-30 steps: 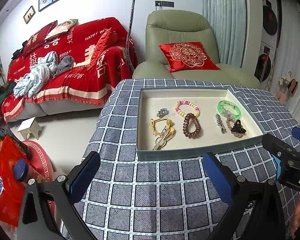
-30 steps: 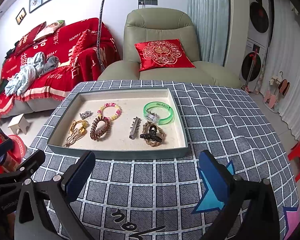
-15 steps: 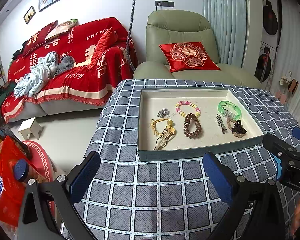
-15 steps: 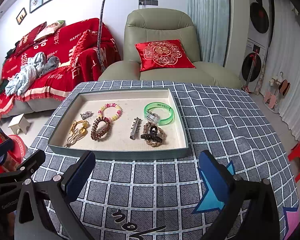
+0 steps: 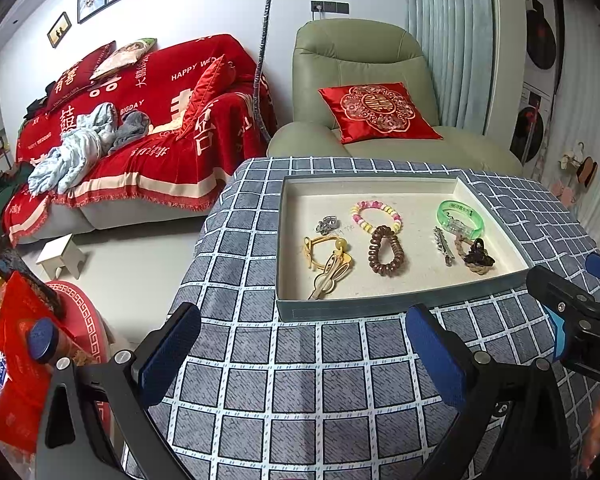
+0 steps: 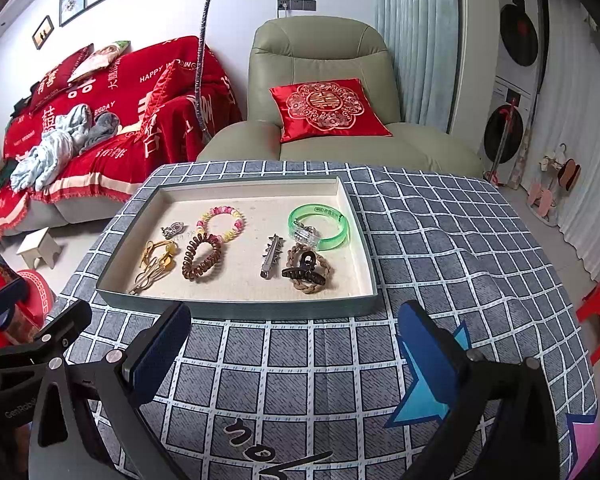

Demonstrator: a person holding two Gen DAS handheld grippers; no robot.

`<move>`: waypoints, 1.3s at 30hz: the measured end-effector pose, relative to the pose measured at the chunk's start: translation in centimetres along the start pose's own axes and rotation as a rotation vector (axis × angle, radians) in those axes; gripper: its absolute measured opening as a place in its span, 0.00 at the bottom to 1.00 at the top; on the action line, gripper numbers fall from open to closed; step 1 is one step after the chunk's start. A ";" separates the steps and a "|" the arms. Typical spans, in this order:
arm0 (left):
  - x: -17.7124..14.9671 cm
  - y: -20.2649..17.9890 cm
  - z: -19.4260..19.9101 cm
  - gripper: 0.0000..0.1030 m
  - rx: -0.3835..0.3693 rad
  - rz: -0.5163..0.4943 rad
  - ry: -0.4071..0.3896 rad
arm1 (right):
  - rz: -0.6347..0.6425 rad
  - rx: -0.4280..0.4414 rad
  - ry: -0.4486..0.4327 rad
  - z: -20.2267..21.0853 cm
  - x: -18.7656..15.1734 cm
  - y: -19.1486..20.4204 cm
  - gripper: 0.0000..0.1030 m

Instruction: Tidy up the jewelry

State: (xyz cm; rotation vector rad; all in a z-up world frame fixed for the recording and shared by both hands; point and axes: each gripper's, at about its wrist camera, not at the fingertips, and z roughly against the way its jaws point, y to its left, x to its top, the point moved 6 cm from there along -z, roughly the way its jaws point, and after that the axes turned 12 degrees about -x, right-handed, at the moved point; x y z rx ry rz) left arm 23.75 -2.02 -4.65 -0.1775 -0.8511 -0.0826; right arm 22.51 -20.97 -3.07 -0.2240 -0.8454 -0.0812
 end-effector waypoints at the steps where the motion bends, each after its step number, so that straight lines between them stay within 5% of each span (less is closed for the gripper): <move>1: 0.0 0.0 0.0 1.00 -0.001 0.001 0.001 | 0.000 0.000 0.000 0.0 0.0 0.0 1.00; 39: -0.2 0.2 -0.1 1.00 0.005 -0.004 0.012 | 0.000 0.000 0.000 0.1 0.0 0.2 1.00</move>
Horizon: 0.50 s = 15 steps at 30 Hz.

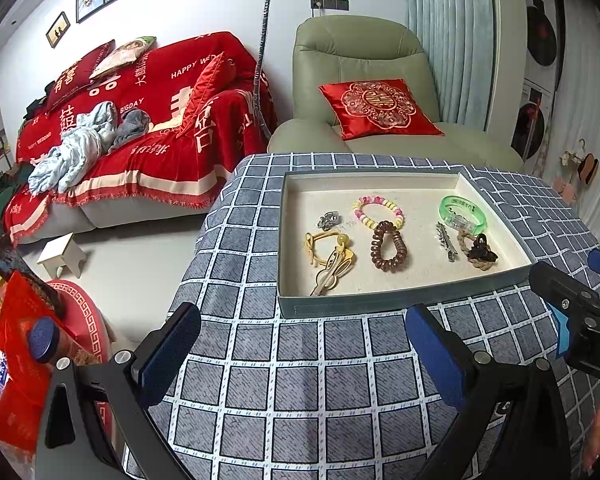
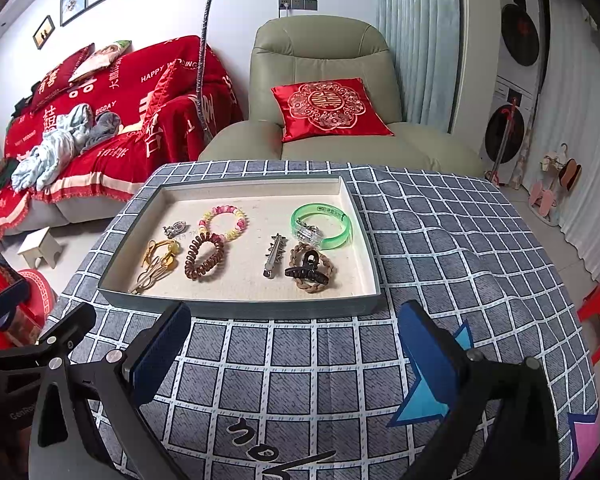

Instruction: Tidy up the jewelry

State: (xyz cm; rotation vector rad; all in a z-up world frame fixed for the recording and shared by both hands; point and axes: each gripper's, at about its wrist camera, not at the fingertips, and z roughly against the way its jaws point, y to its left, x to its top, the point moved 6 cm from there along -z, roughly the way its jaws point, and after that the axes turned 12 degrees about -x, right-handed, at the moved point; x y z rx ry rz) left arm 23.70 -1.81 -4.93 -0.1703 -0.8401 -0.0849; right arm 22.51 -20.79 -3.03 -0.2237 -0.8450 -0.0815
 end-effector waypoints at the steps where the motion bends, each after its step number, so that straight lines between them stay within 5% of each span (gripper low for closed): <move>1: 0.0 0.0 0.0 1.00 0.001 0.000 0.000 | 0.001 0.000 0.000 0.0 0.0 0.0 1.00; 15: -0.3 0.0 -0.3 1.00 0.003 -0.010 0.008 | 0.002 0.000 0.002 0.0 -0.1 0.2 1.00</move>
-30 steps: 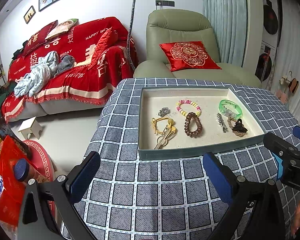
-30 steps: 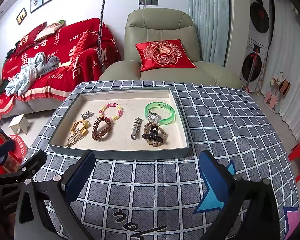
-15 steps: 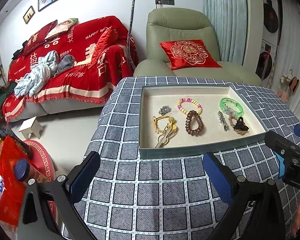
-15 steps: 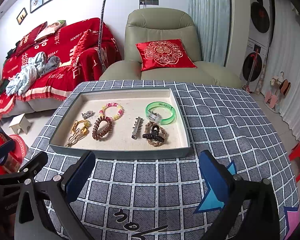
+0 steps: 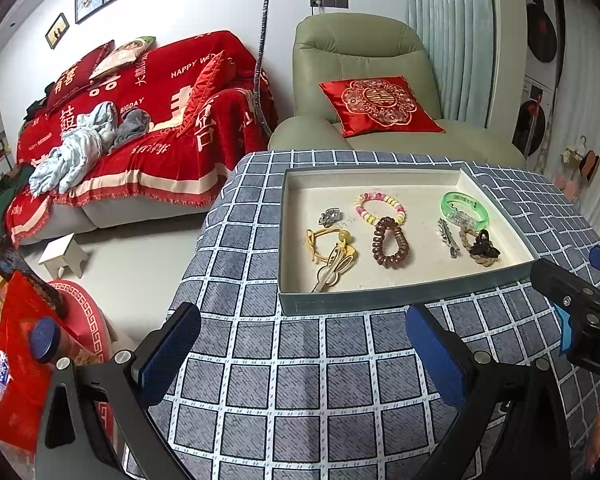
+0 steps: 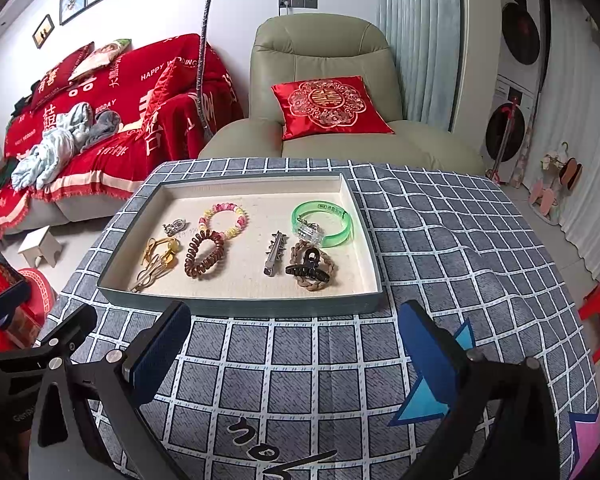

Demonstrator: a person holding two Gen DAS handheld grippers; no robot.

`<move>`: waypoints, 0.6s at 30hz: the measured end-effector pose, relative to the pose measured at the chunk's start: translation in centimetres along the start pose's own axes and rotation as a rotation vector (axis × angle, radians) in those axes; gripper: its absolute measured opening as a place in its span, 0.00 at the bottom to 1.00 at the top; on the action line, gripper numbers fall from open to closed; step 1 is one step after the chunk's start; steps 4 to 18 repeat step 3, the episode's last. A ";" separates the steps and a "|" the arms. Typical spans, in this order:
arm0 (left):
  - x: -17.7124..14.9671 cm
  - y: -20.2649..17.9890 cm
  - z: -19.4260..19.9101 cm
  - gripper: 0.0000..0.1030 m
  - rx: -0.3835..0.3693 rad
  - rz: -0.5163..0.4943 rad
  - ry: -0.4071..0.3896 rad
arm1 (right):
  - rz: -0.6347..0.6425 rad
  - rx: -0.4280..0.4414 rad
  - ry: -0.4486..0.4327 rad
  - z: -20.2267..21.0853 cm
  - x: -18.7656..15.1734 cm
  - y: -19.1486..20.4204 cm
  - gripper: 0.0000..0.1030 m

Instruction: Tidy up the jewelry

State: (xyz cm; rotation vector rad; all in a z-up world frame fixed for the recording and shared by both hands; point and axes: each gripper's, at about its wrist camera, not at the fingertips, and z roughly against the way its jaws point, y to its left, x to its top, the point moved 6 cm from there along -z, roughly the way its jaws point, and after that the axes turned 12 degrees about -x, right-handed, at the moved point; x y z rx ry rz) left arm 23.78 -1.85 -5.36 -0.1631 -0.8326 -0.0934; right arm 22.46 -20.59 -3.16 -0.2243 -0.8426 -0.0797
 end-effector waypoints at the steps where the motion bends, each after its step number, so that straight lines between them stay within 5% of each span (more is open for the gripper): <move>1: 0.0 0.0 0.0 1.00 -0.002 -0.003 -0.001 | 0.000 0.001 0.000 0.0 0.0 0.0 1.00; 18: 0.0 -0.1 0.1 1.00 -0.004 -0.006 -0.001 | 0.000 0.001 0.000 0.0 0.0 0.0 1.00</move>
